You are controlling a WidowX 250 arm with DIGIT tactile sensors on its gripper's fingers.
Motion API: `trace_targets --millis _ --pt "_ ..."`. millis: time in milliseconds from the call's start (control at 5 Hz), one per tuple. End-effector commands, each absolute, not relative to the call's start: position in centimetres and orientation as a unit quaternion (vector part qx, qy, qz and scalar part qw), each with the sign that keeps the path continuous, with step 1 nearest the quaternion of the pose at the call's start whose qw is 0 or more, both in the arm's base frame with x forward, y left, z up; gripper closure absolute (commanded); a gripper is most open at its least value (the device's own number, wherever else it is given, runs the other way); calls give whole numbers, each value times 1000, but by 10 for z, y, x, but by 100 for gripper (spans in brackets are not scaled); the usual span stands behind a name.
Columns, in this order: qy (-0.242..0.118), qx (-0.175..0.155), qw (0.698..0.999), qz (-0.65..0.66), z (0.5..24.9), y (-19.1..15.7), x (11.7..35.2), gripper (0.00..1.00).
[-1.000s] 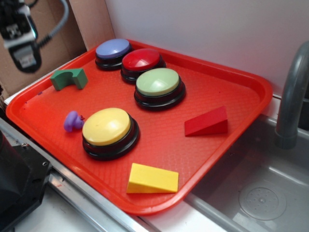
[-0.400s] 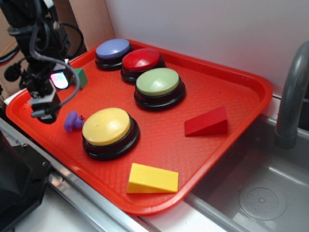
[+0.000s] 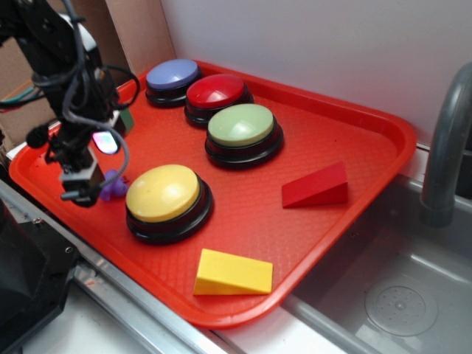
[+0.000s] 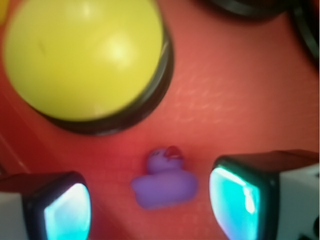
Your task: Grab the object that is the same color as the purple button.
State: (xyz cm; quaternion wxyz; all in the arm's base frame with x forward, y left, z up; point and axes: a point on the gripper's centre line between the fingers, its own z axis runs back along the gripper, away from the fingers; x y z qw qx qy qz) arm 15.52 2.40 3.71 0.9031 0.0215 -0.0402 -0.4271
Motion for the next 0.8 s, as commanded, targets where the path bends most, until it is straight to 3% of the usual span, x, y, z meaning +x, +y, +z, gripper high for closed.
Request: trace_targets --millis 0,200,400,600 --pt "-44 9 898 -439 15 34 161 0" --pt "-44 5 901 -432 10 37 161 18" --pt "-56 -5 899 -434 13 38 161 100" --pt "-77 -14 904 -420 28 40 161 100"
